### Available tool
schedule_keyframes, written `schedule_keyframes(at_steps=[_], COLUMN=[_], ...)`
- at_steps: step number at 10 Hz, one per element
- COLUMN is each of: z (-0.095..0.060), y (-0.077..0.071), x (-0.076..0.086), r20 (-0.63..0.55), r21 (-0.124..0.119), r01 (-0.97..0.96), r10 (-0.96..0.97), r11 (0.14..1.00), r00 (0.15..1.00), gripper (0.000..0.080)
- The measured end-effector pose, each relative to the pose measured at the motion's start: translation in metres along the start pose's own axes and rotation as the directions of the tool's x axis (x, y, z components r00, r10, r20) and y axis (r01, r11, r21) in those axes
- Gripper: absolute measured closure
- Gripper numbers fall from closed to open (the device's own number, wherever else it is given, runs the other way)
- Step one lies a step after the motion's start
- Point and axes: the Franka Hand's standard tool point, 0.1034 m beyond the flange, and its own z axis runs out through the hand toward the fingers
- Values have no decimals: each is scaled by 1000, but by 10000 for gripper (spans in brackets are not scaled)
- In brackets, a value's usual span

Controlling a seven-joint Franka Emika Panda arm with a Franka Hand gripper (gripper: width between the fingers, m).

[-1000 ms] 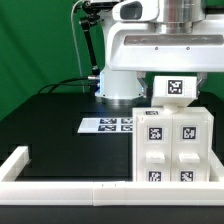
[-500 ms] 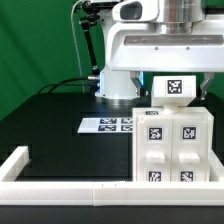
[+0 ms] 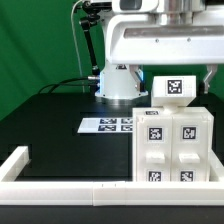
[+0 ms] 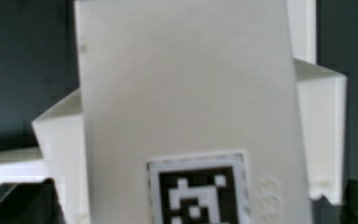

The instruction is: Assemble cabinet

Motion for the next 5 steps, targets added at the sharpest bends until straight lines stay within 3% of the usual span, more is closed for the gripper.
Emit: schedule_keyframes(at_steps=[2, 5], z=[-4, 2], y=[-5, -1], x=[-11, -13], r20=[-58, -77], r21=[17, 14], r01=[8, 35], r10=[-7, -33], r11=[1000, 999], r00=[998, 996], gripper=[2, 2])
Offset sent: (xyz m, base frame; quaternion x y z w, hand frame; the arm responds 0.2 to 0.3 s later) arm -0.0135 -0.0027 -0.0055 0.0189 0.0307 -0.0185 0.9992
